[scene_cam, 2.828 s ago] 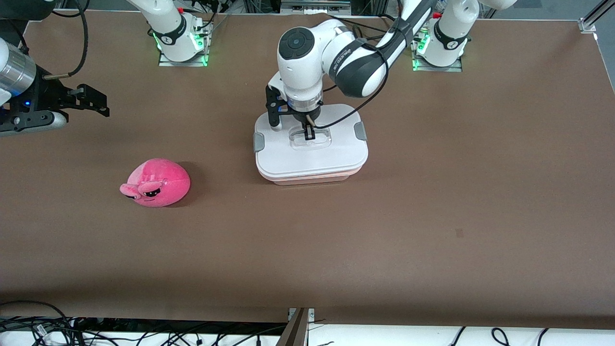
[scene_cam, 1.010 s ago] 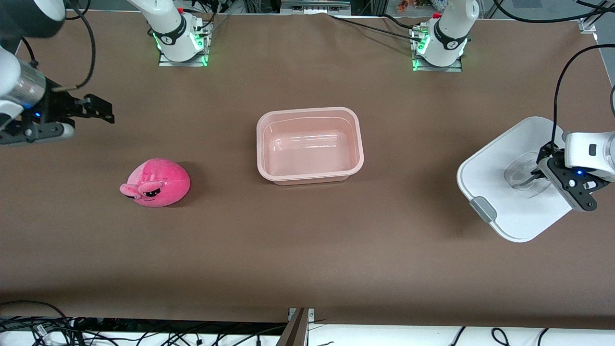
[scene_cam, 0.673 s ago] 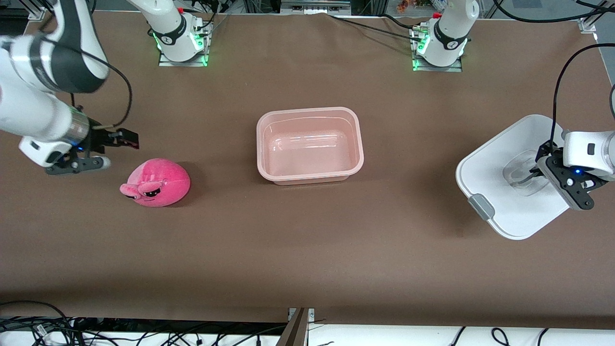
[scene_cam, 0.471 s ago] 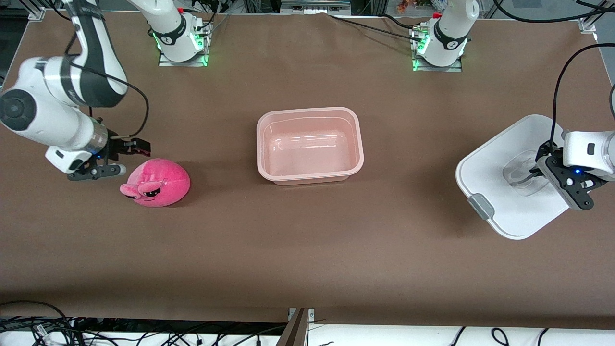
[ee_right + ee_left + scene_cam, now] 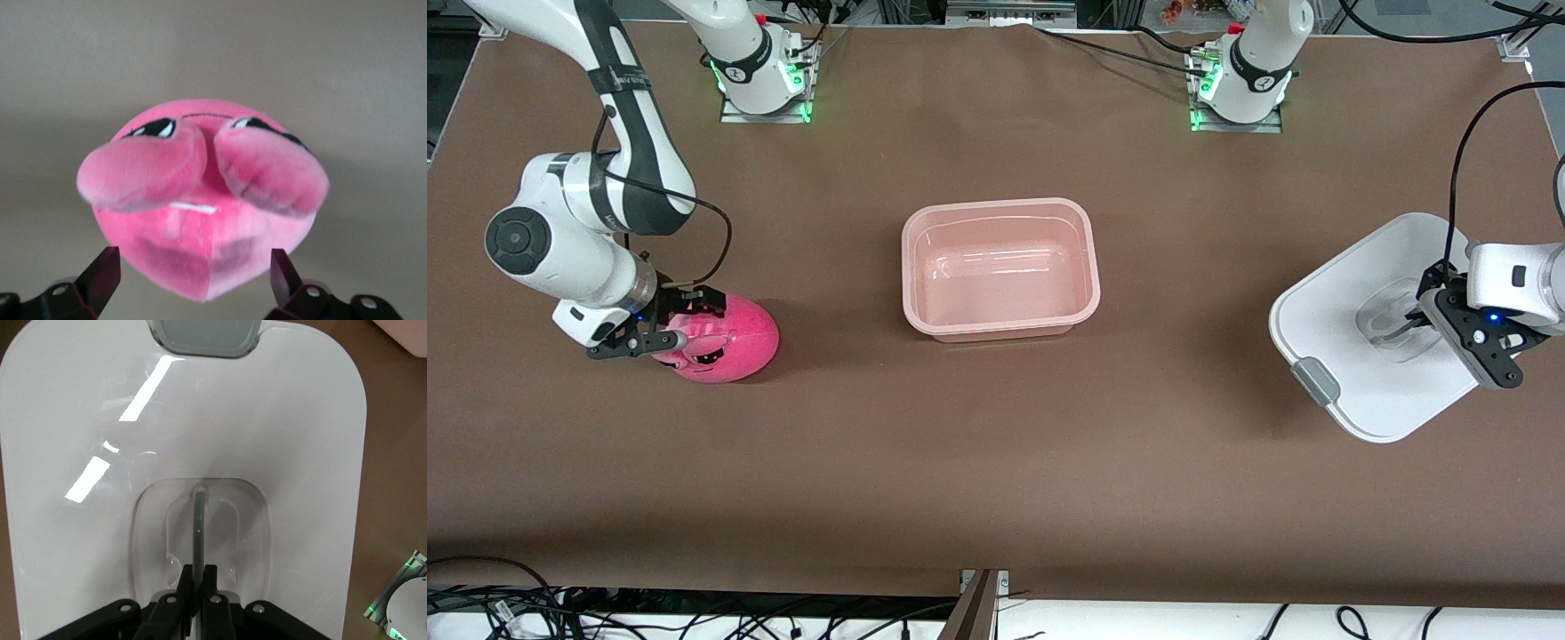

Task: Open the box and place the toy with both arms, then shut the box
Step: 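Reach the right gripper down to the pink plush toy, then grasp and lift the pink toy with the right gripper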

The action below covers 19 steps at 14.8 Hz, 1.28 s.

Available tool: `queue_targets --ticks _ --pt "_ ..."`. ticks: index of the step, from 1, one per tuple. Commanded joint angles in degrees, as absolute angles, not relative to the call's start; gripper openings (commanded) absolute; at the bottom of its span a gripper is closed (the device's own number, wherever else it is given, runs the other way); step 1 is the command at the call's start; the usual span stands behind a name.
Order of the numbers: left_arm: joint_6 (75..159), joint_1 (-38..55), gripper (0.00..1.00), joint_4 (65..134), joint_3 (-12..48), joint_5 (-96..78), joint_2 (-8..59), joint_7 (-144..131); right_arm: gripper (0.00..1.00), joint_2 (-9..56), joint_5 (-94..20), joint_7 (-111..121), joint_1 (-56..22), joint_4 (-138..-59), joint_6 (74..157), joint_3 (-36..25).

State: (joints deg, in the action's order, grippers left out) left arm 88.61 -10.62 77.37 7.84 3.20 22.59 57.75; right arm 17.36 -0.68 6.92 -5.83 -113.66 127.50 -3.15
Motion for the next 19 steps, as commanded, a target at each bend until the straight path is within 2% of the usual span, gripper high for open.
queue_targets --ticks 1,3,4,10,15,19 --pt "87.63 -10.99 0.0 76.55 8.35 2.81 22.76 59.15 0.67 18.72 -1.49 8.52 -5.36 -113.73 129.64 -2.99" --pt "87.63 -10.99 0.0 76.55 8.35 2.81 22.76 59.15 0.17 18.81 -1.49 11.24 -5.36 -113.64 129.46 -2.99" --pt "87.54 -10.99 0.0 76.55 8.35 2.81 22.76 59.15 0.0 18.9 -1.49 11.6 -5.27 -113.56 129.46 -2.99" --pt "87.28 -10.99 0.0 76.55 8.35 2.81 22.76 59.15 0.0 17.93 -1.41 15.11 -4.92 -112.85 128.94 -2.99" --pt "87.28 -10.9 0.0 76.55 8.44 2.73 22.76 59.15 0.0 16.52 -1.23 24.94 -5.1 -109.0 126.66 -2.29" --pt "87.28 -10.9 0.0 76.55 8.44 2.72 22.76 59.15 0.0 16.87 -0.62 28.9 -7.37 -98.82 113.42 2.01"
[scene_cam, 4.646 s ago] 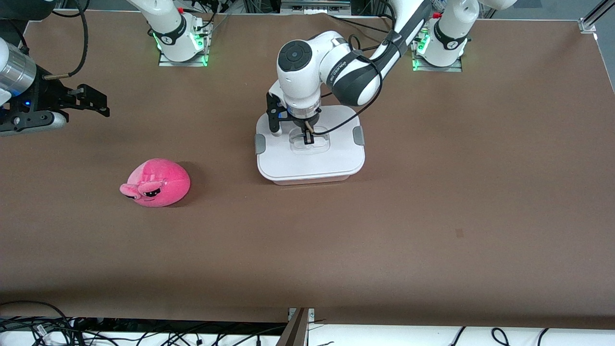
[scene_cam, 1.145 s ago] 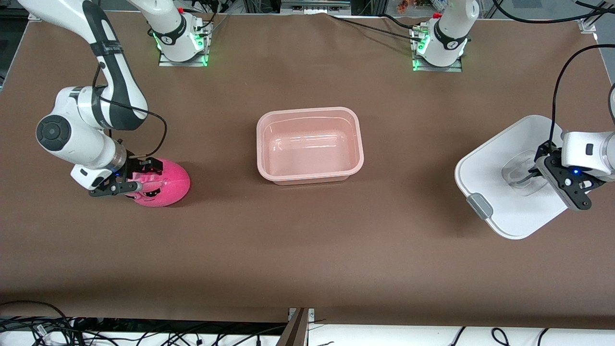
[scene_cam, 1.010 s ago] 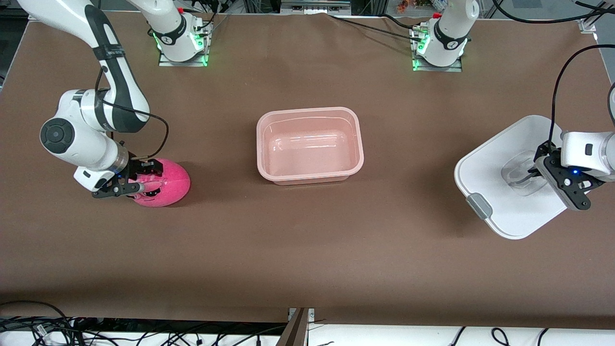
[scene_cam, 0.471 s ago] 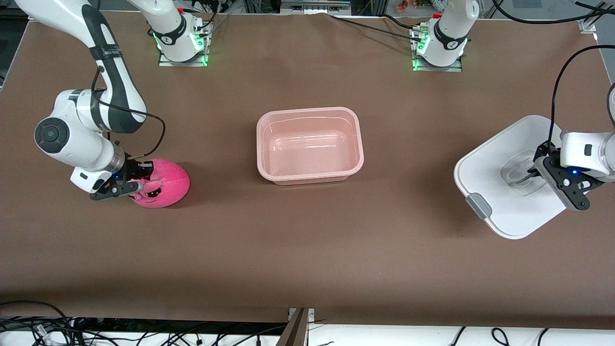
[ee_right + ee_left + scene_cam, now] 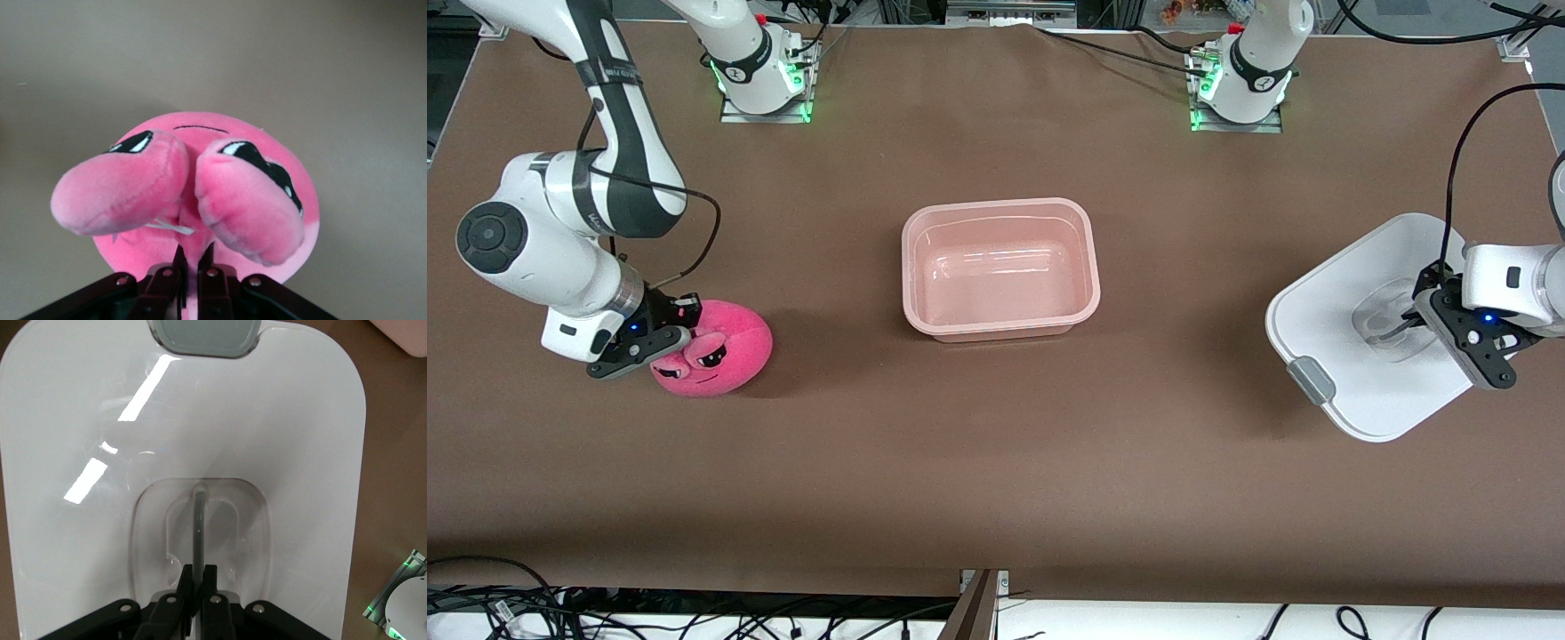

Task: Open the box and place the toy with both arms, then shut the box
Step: 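Grasp and lift the pink toy with the right gripper, then carry the pink toy over the open box with the right gripper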

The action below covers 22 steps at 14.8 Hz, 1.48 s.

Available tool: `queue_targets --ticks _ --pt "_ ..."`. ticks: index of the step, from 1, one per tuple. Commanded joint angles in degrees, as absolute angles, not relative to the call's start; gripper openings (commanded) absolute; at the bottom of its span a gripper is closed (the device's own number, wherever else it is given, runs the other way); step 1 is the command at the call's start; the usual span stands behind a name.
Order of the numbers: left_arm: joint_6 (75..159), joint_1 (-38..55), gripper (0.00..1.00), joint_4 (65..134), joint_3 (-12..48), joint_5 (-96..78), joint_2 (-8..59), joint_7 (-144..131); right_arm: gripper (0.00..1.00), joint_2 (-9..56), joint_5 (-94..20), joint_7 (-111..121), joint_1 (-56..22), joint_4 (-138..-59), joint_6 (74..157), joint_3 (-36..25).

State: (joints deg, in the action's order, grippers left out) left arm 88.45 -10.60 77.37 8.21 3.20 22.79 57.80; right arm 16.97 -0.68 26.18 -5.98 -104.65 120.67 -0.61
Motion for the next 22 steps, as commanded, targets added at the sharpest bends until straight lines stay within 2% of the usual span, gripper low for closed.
queue_targets --ticks 1,5,9,15,22 --pt "87.28 -10.9 0.0 76.55 8.44 2.72 22.76 59.15 0.0 17.05 -0.62 32.14 -8.69 -95.74 109.99 2.89" --pt "87.19 -10.72 0.0 76.82 8.52 2.72 22.76 59.15 0.0 17.67 -1.32 45.93 -14.05 -88.08 101.17 4.64" --pt "87.19 -10.72 0.0 76.9 8.61 2.72 22.76 59.15 0.0 17.93 -0.36 53.69 -17.91 -84.55 100.37 9.66" --pt "87.19 -10.81 0.0 76.99 8.7 2.64 22.76 59.24 0.0 24.25 1.14 55.02 -31.89 -80.52 100.29 9.67" --pt "87.19 -10.9 0.0 76.9 8.7 2.64 22.76 59.24 0.0 25.48 2.28 52.74 -35.42 -80.33 98.7 9.58"
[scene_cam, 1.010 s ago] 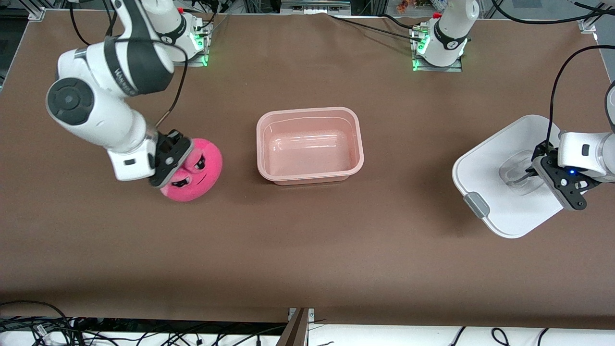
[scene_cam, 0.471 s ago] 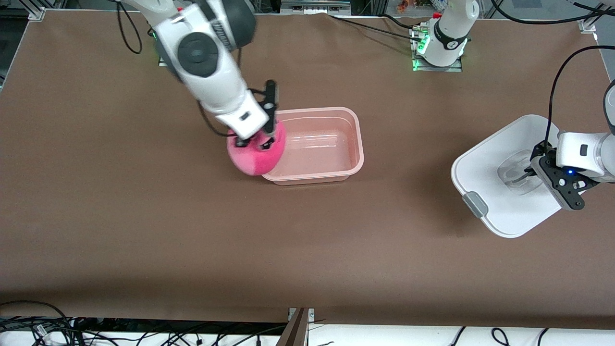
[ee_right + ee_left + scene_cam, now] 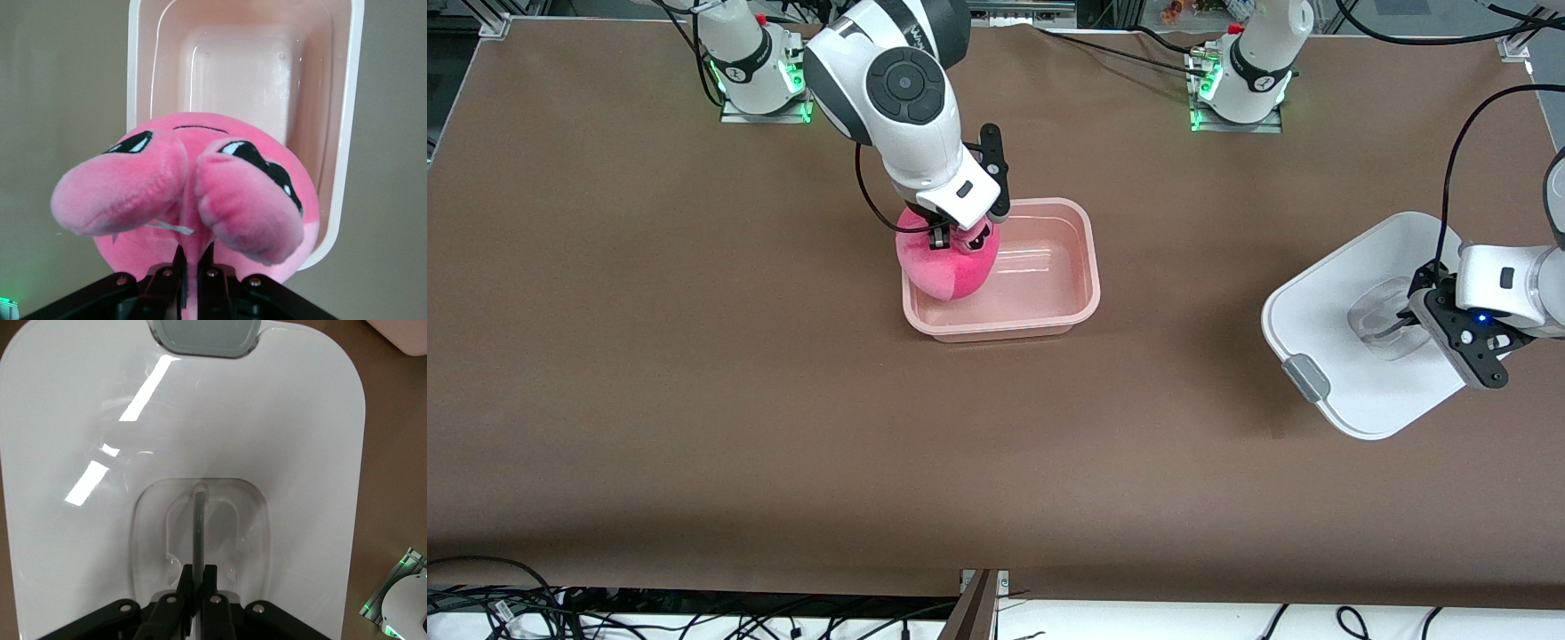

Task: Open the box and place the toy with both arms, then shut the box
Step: 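Carry the pink toy over the open box with the right gripper, then lower the toy into the box and open the right gripper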

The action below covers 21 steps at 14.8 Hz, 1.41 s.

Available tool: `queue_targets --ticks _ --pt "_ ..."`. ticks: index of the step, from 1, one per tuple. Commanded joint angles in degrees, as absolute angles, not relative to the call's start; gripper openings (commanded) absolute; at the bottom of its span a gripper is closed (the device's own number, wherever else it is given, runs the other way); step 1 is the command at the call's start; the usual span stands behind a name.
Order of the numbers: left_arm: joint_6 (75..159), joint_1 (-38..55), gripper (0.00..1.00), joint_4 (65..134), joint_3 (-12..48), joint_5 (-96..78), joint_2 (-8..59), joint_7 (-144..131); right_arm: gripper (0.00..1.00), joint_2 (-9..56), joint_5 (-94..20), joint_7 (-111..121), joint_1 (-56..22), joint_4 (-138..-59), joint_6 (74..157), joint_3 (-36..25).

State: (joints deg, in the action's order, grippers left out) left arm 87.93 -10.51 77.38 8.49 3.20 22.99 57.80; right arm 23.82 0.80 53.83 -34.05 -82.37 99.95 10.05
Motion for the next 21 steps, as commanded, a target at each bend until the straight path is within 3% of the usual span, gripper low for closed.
queue_targets --ticks 1,18,19,20,21 --pt "87.19 -10.81 0.0 76.9 8.7 2.64 22.76 59.24 0.0 25.84 2.63 52.73 -35.42 -80.33 99.22 9.58" --pt "87.19 -10.55 0.0 76.73 8.79 2.55 22.76 59.33 0.0 37.88 9.58 46.68 -37.09 -80.42 109.6 9.32" --pt "87.19 -10.55 0.0 76.73 8.79 2.55 22.85 59.33 0.74 37.97 10.02 45.45 -37.18 -80.42 109.77 9.32" --pt "87.19 -10.63 0.0 76.82 8.79 2.55 22.76 59.33 1.0 38.06 10.11 44.31 -37.35 -80.42 110.12 9.4" --pt "87.19 -10.63 0.0 76.82 8.7 2.55 22.85 59.41 1.0 38.14 10.11 41.25 -37.61 -80.42 111.0 9.4"
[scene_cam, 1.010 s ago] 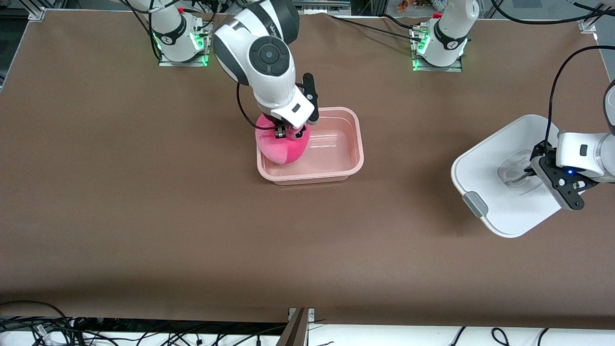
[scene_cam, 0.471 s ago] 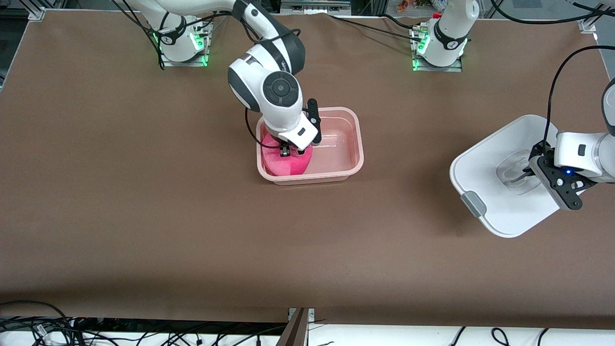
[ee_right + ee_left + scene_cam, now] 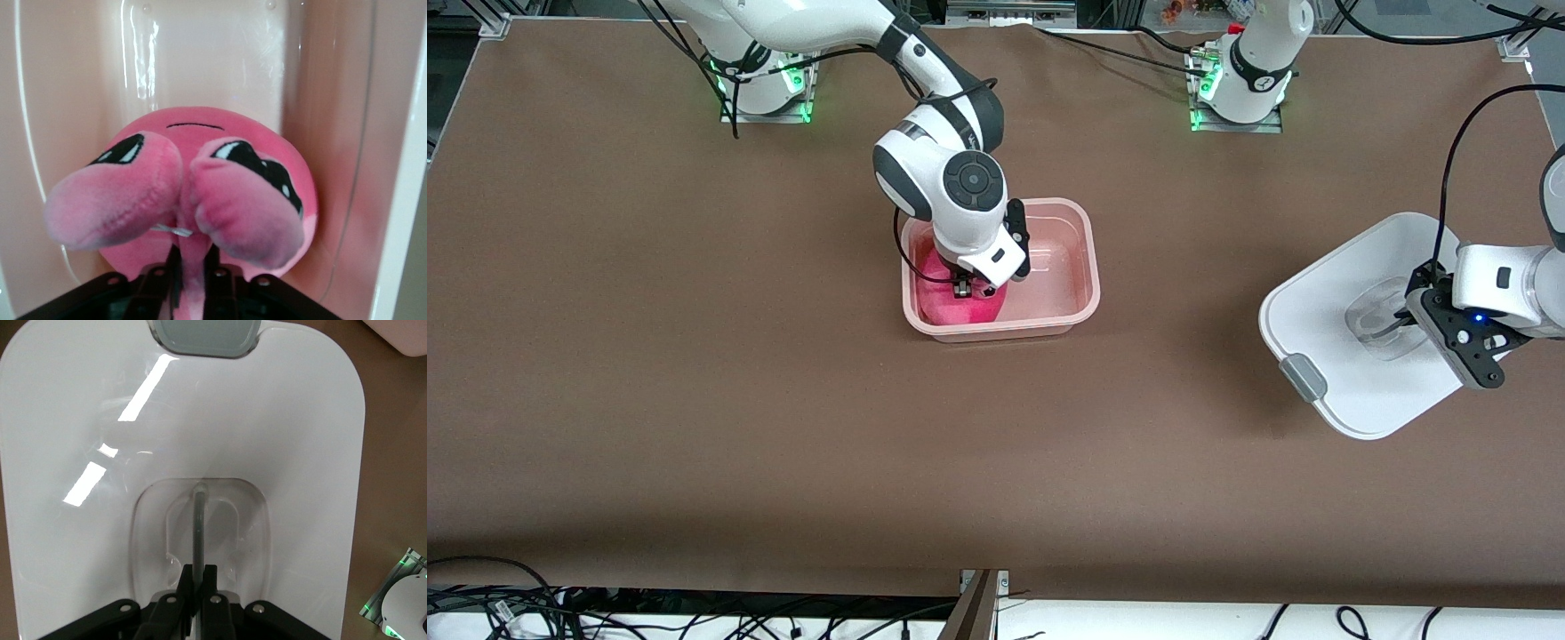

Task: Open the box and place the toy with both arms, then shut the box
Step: 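Lower the toy into the box and open the right gripper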

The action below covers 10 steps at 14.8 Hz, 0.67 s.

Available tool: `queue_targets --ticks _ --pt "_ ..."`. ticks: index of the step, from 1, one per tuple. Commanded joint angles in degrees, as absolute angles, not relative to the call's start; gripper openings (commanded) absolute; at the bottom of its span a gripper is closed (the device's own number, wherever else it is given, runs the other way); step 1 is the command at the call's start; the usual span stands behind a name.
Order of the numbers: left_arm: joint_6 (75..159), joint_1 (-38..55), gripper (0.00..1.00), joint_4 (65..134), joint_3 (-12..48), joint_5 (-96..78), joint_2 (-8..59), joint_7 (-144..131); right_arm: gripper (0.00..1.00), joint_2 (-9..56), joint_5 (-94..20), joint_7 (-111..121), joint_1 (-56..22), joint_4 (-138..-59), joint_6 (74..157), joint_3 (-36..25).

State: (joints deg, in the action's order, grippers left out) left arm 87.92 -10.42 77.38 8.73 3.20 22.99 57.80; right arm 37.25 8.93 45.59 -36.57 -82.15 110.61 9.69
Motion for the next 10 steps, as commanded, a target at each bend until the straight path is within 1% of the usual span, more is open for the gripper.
queue_targets --ticks 1,4,5,10 --pt "87.19 -10.72 0.0 76.82 8.79 2.55 22.76 59.59 1.0 38.49 9.85 39.13 -37.97 -80.33 112.57 9.4" --pt "87.19 -10.72 0.0 76.9 8.79 2.64 22.76 59.59 1.0 39.46 9.23 33.15 -38.84 -80.33 119.95 9.58" --pt "87.19 -10.72 0.0 76.9 8.79 2.64 22.85 59.59 1.0 39.46 8.36 31.31 -39.02 -80.33 120.93 9.58" --pt "87.1 -10.55 0.0 76.91 8.79 2.64 22.76 59.68 1.0 36.57 5.37 31.46 -38.23 -80.24 119.1 9.49"
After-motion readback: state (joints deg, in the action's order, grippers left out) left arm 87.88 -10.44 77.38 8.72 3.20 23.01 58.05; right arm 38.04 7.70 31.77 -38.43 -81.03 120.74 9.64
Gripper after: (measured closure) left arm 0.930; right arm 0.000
